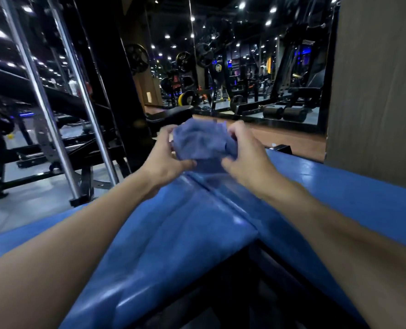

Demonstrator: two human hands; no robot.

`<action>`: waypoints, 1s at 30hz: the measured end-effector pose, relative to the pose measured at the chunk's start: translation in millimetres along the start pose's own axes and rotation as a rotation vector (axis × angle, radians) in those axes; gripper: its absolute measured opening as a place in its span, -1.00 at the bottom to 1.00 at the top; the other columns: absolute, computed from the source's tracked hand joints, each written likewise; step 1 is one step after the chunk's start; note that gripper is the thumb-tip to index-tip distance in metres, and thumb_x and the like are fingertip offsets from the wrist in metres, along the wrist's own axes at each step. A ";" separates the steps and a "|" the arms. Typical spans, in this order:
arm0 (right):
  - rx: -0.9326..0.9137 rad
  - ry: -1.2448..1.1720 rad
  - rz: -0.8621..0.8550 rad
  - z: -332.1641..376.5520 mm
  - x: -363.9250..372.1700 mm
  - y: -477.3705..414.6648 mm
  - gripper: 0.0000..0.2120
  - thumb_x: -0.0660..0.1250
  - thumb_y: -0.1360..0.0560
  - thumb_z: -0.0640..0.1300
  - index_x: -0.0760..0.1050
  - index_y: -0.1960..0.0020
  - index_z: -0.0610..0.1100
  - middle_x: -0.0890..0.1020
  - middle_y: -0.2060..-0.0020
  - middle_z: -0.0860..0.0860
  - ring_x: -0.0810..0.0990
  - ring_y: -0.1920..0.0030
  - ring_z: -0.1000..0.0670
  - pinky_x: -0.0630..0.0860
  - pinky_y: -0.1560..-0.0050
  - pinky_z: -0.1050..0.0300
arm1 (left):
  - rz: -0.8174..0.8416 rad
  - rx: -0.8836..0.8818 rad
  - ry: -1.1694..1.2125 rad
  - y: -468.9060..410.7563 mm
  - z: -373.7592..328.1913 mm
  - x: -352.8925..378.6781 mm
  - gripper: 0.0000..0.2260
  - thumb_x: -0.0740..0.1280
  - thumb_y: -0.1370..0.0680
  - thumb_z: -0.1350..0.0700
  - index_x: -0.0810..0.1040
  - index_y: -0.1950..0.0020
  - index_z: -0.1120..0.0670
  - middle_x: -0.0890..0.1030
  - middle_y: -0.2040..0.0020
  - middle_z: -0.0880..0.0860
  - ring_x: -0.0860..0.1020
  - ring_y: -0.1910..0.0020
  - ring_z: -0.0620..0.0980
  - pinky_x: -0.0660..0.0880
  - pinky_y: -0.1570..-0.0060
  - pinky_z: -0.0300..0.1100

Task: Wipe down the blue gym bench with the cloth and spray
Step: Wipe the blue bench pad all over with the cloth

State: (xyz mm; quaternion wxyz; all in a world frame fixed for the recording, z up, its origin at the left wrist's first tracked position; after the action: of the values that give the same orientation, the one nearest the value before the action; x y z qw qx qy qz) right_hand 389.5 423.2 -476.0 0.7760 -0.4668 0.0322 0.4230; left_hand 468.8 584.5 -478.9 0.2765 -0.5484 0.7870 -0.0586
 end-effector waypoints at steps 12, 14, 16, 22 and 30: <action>0.082 0.420 0.479 -15.8 30.2 61.5 -0.87 0.22 -0.56 0.00 0.49 -0.04 0.01 0.55 -0.04 0.04 0.50 -0.11 -0.06 0.38 -0.21 -0.03 | 0.404 -0.062 -0.799 67.0 61.9 -20.7 -0.65 0.23 -0.60 0.06 0.45 -0.40 -0.04 0.50 -0.34 -0.01 0.46 -0.32 0.01 0.36 -0.29 -0.14; 0.066 0.427 0.449 -6.2 45.2 57.9 -0.74 0.18 -0.57 0.13 0.50 -0.12 0.02 0.55 -0.11 0.05 0.46 -0.22 -0.05 0.32 -0.26 -0.03 | 0.382 -0.077 -0.859 70.7 77.4 -24.0 -0.64 0.19 -0.57 -0.07 0.43 -0.38 -0.11 0.49 -0.32 0.00 0.47 -0.30 0.06 0.40 -0.29 0.01; 0.099 0.444 0.449 1.0 63.8 52.3 -0.55 0.10 -0.55 0.27 0.45 -0.29 0.04 0.49 -0.31 0.04 0.33 -0.39 -0.06 0.20 -0.38 -0.12 | 0.372 -0.094 -0.915 72.8 87.5 -28.5 -0.65 0.15 -0.58 -0.11 0.39 -0.37 -0.15 0.45 -0.31 -0.03 0.47 -0.28 0.06 0.39 -0.28 0.09; 0.314 0.622 0.747 -44.4 108.9 63.2 -0.23 -0.07 -0.39 0.55 -0.04 -0.52 0.29 -0.09 -0.59 0.00 -0.18 -0.57 -0.11 -0.20 -0.45 -0.34 | 0.443 -0.070 -1.031 76.6 101.4 -42.1 -0.56 0.07 -0.56 -0.27 0.32 -0.42 -0.20 0.38 -0.39 -0.08 0.38 -0.37 0.03 0.34 -0.31 0.09; 0.096 0.581 0.762 -27.2 98.0 81.1 -0.25 -0.11 -0.37 0.48 0.19 -0.49 0.22 0.16 -0.54 0.06 0.01 -0.55 0.00 -0.05 -0.49 -0.14 | 0.477 -0.063 -1.006 83.1 110.1 -63.0 -0.47 0.08 -0.56 -0.33 0.21 -0.51 -0.23 0.26 -0.51 -0.12 0.23 -0.49 -0.04 0.23 -0.41 0.08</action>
State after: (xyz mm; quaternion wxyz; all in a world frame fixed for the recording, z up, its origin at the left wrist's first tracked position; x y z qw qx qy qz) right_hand 405.9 480.9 -591.4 0.5453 -0.4843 0.4360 0.5273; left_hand 470.2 696.7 -580.9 0.6072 -0.3233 0.6618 0.2980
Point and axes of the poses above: each hand's wrist, its own y-axis away from the middle knuckle, its own x-axis out of the palm, z = x × y, the point moved 6 cm from there along -y, towards the middle knuckle
